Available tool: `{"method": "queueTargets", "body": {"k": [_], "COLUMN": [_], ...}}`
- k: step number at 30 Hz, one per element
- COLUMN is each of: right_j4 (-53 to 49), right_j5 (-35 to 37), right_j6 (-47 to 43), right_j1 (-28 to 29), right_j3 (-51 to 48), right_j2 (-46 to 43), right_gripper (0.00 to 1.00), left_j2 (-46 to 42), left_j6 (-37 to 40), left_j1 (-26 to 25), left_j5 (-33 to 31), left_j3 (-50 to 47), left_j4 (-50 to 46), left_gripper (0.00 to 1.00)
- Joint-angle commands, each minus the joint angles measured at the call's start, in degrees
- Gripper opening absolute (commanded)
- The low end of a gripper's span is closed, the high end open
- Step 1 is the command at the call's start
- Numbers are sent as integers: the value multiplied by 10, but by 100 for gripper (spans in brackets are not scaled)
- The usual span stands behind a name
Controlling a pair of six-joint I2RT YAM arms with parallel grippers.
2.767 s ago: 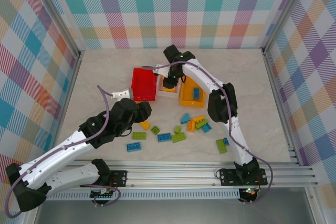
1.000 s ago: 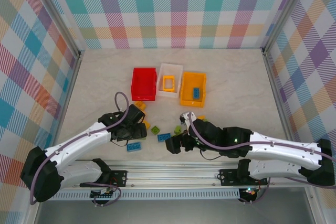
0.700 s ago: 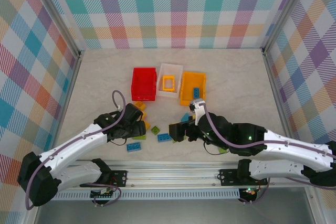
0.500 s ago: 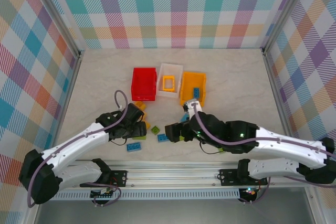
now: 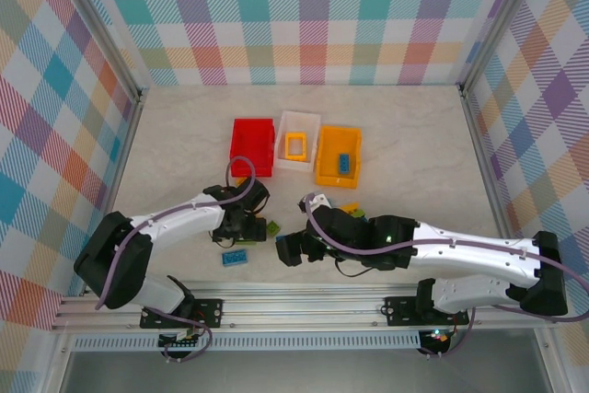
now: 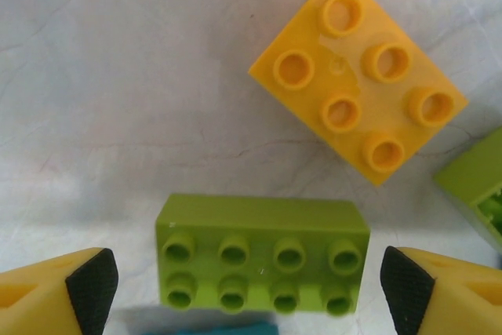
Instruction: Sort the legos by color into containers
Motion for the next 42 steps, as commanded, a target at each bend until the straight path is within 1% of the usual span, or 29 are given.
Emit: {"method": "queueTargets", "body": {"k": [1,7,13,18,20,22,25,28,31,35,37,42], "right_j4": [9,6,7,22,43,68,117,146,146,146,146,154], "right_j5": [-5,-1,8,18,13,1,-36,-74,-98,-109,-111,-116], "right_j6": [17,23,23,2,-19,-37,-56,-63,-64,-63,-60,-47], "right_j1": [4,4,4,-8,-31,-70,-139,-197,-233,-244,-244,-245], "right_j3": [-12,-14,-17,-8,-3,3,6,13,30,37,34,16], "right_j2": [-6,-6,-8,-13,-17,-16,-13,-3,14,25,28,28], "right_gripper": [100,99,99,99,98,97,97,96,96,96,96,96], "left_j2": [15,35,11,-56,-70,-64,-24,42,120,221,258,315], "left_j6": [14,13,11,10,21,39,70,99,110,119,123,127], "left_j1": [8,8,8,8,16,42,84,112,139,162,172,187], "left_j5": [18,4,-6,-34,-40,-26,-11,-8,4,-9,-13,-10], "left_j3": [-5,1,-3,29,65,110,185,268,341,440,477,526], "left_j4": [34,33,24,-26,-45,-59,-64,-56,-34,-34,-40,-47], "left_gripper": [85,72,58,56,56,56,56,55,54,53,53,55]}}
